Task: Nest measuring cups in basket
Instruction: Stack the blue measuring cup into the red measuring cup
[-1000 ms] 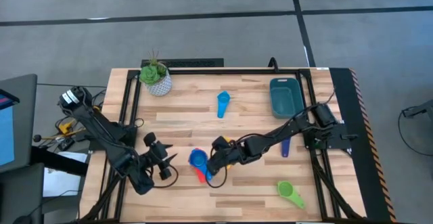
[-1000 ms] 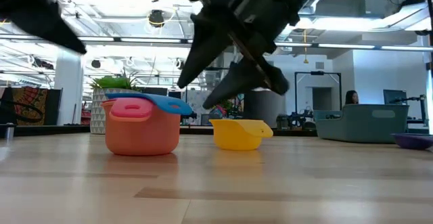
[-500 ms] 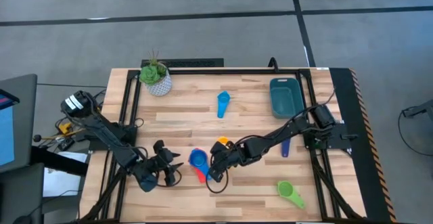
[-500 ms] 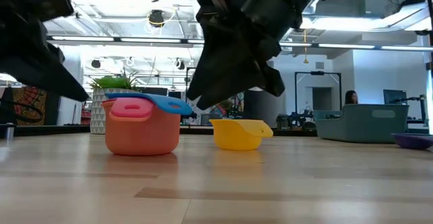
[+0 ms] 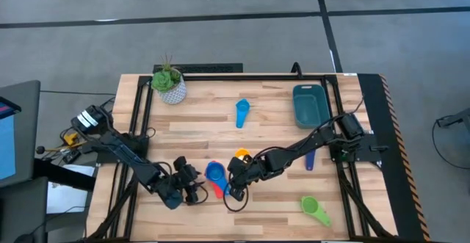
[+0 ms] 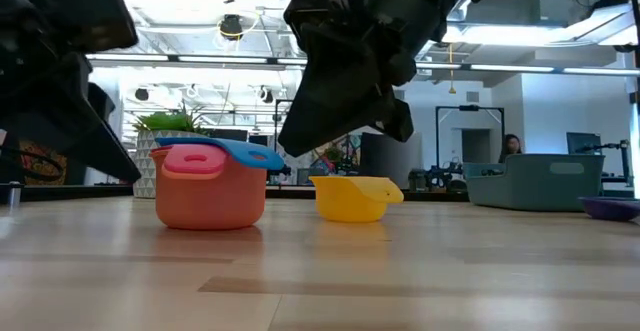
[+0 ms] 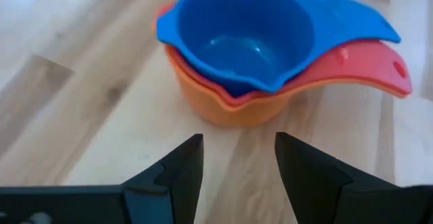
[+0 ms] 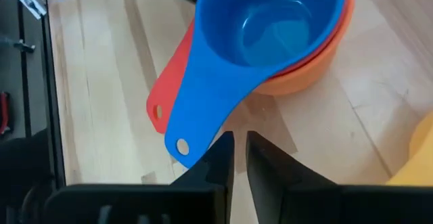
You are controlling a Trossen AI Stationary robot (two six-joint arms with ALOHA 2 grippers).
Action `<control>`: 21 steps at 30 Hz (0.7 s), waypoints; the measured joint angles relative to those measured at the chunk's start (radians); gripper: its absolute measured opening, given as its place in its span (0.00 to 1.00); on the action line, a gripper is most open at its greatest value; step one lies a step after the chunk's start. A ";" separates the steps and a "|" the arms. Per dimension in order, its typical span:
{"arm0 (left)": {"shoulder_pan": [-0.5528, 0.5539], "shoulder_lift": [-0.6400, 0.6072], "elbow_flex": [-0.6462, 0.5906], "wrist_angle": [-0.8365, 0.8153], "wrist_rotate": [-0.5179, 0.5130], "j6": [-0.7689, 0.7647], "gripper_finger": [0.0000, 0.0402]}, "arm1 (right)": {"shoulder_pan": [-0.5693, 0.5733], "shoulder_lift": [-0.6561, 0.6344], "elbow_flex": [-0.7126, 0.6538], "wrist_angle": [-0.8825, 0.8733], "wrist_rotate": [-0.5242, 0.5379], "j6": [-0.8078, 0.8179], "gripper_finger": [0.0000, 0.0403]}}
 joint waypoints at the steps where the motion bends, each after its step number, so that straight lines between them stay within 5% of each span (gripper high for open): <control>1: 0.008 0.005 0.005 0.000 0.024 0.000 0.43 | 0.000 0.000 0.000 0.000 0.000 -0.005 0.16; 21: 0.081 0.033 0.029 0.101 0.143 0.074 0.43 | 0.012 0.000 0.000 -0.012 -0.029 -0.083 0.16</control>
